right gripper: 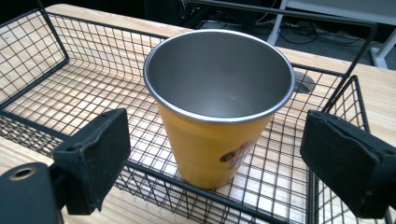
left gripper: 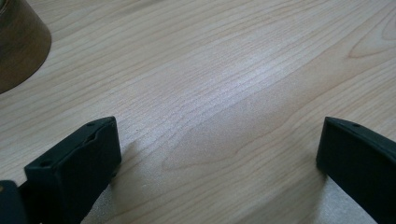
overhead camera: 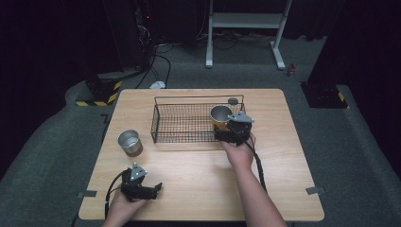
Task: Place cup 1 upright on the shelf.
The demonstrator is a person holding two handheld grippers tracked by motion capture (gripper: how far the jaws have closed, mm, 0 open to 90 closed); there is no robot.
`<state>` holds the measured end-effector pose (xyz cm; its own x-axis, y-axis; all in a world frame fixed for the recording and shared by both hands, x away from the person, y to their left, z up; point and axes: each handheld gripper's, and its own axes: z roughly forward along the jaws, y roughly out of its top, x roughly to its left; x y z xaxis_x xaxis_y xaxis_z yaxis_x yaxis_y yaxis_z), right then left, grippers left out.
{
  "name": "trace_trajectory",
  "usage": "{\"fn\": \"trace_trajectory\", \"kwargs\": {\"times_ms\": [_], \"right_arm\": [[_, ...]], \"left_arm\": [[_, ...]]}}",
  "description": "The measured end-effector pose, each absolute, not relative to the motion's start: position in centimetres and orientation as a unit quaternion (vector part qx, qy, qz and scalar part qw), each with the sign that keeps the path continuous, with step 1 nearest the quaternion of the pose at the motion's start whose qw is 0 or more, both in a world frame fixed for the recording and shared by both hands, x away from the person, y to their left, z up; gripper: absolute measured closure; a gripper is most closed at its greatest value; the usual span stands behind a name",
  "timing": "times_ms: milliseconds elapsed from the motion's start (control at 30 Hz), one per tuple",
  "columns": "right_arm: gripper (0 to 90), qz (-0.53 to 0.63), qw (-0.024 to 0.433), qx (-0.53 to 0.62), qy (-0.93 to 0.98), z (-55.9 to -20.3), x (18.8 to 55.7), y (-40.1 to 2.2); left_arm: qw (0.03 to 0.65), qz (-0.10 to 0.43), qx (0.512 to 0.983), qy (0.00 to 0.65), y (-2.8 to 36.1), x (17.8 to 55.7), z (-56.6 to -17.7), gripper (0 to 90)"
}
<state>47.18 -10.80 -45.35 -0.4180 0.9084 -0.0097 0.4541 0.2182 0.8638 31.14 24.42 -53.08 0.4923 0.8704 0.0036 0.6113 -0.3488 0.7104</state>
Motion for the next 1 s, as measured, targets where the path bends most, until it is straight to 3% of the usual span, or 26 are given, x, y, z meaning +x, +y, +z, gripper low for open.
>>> {"fn": "trace_trajectory", "kwargs": {"times_ms": [1000], "right_arm": [[10.6,0.427,0.260,0.440,0.746,-46.8,40.6,-12.1]], "left_arm": [[0.331,0.195,0.798,0.465,24.4,31.1,-53.1,0.2]]}}
